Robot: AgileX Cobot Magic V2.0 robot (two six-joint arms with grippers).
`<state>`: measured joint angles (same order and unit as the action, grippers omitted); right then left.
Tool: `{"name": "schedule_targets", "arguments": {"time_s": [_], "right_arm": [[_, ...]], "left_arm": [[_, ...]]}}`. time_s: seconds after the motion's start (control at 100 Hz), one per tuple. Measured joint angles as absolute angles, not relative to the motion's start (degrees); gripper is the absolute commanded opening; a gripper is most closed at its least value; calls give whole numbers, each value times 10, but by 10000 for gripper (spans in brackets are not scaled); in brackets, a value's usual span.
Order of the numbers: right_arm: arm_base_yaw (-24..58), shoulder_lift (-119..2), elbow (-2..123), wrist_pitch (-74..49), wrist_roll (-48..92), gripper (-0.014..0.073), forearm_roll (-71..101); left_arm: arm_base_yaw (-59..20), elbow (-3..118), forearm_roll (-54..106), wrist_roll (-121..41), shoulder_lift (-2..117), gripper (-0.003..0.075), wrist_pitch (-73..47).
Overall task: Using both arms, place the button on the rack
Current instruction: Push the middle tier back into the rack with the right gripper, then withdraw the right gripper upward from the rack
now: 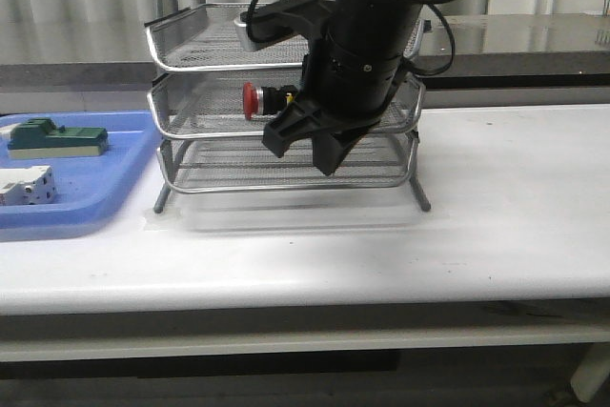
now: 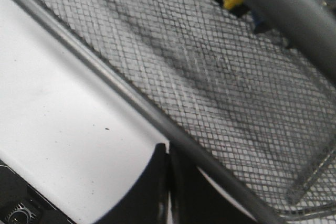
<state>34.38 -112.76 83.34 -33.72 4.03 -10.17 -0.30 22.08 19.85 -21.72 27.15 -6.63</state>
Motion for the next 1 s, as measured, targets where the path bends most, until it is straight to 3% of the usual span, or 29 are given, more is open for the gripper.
{"name": "schedule_targets", "arguments": {"time_s": [0.49, 1.0], "right_arm": [[341, -1092, 837, -416, 40, -66, -70], [284, -935, 747, -409, 18, -66, -67]], "left_arm": [[-2, 221, 199, -217, 272, 4, -66], [-2, 221, 199, -217, 272, 4, -66]]}}
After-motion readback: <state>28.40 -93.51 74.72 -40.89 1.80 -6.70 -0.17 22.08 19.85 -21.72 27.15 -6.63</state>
